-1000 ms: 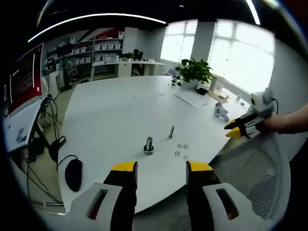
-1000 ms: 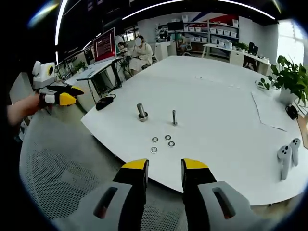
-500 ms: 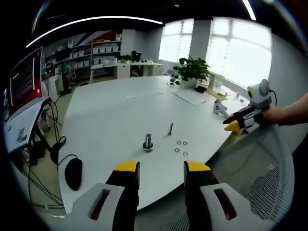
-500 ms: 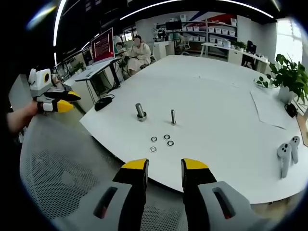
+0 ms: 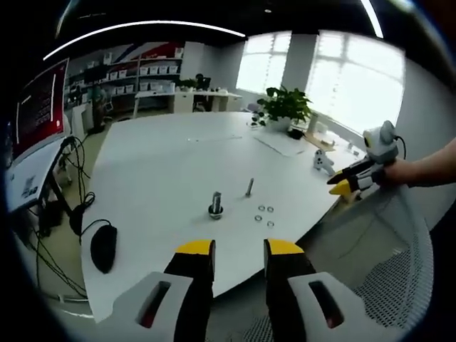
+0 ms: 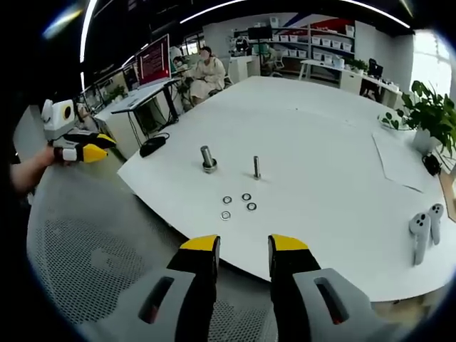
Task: Place the washer onto the threaded stud by aligning its center hole with the stud, sliding it down to the base, and recovering from edge contact or off-axis alignment until the washer reaches the visible bottom stop.
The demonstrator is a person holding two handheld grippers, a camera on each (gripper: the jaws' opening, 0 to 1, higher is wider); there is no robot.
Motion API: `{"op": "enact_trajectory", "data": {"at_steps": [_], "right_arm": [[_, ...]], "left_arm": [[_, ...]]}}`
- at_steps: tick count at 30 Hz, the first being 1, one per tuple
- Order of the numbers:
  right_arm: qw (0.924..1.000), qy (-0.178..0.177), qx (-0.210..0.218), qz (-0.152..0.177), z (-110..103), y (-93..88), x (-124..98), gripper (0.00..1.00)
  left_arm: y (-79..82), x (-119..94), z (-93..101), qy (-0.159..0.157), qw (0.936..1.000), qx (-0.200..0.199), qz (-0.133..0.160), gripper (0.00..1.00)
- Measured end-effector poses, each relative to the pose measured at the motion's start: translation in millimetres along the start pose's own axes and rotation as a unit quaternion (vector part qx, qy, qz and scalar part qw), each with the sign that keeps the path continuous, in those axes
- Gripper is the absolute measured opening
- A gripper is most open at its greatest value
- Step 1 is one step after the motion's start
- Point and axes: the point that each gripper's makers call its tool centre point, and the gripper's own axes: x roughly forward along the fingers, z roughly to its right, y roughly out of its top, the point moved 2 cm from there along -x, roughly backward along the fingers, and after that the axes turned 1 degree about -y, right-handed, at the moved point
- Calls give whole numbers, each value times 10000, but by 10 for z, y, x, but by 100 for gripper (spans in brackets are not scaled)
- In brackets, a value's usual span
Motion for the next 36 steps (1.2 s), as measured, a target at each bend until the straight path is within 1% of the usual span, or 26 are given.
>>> {"op": "enact_trajectory", "data": {"at_steps": [2, 6, 7, 11, 18, 21, 24, 31, 34, 36], "right_arm": [[10000, -15, 38, 19, 8, 13, -2, 30], [10000, -20, 16, -9, 2, -1, -3, 30], [10000, -22, 11, -14, 3, -6, -1, 30], [10000, -30, 44, 15, 12, 12, 3, 30], [10000, 17, -44, -73, -16, -18, 18, 30], [10000, -15, 22, -21, -3, -4, 4, 30], [10000, -38, 74, 51, -1, 14, -8, 30], [10000, -59, 55, 39, -10, 5, -9, 30], [9999, -87, 56, 81, 3, 14, -22, 30], [9999, -110, 100, 81, 20, 7, -25, 30]], "left_arm": [[-10, 15, 11, -105, 9999, -132, -34, 27], [-23, 16, 49, -160, 9998, -51, -61, 26], [-17, 16, 49, -171, 9998, -56, -19, 26], [38, 2, -1, -130, 9996, -176, 150, 26], [-7, 4, 5, -79, 9999, -82, 45, 27], [4, 5, -24, -41, 9999, -104, 99, 31], [12, -4, -38, -31, 9997, -160, 157, 31], [-27, 4, -45, -18, 9999, -151, 42, 30], [-3, 5, -38, -24, 9998, -139, 106, 29], [-13, 7, -30, -9, 9999, -85, 70, 29]]}}
